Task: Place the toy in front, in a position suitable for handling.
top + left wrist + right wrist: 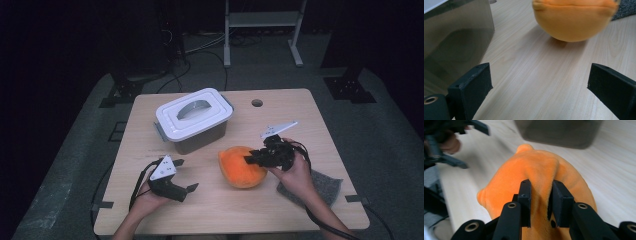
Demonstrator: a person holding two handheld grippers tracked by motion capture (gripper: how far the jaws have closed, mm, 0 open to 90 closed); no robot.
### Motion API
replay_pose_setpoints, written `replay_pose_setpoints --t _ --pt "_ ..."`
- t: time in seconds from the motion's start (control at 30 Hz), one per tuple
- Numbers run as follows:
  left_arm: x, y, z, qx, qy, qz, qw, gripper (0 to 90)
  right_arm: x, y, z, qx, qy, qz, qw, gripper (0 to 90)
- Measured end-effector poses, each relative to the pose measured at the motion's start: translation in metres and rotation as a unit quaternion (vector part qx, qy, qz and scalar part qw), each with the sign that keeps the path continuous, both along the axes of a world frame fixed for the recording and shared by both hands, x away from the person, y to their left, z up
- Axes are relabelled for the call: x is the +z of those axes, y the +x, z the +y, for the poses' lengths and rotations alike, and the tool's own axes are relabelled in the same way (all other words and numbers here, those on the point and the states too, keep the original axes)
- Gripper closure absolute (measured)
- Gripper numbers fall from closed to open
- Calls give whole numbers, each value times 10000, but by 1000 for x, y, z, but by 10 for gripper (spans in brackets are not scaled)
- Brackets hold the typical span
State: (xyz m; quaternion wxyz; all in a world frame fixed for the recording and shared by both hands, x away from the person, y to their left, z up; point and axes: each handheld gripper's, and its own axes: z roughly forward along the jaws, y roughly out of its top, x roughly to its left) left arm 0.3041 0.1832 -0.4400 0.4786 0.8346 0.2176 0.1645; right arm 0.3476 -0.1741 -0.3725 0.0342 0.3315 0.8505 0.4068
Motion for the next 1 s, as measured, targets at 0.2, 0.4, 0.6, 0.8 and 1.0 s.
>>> replay_pose_setpoints --t 0.2,0.4,0.6,0.8,1.0 --pt "0 -1 -1 -50 -40 9 10000 46 3 -20 12 131 9 45 9999 703" --pt "0 -2 -3 -170 -29 -1 9999 47 -6 -29 19 147 7 167 9998 701" --pt "4 -6 -8 -359 -145 53 9992 56 -24 -36 27 156 92 279 9994 678" --pt "14 -21 -31 -809 -207 -31 9965 90 -26 -38 27 81 144 202 9997 652" --pt "14 -24 -61 -986 -78 -46 9951 98 -27 -38 27 72 172 216 9996 638"
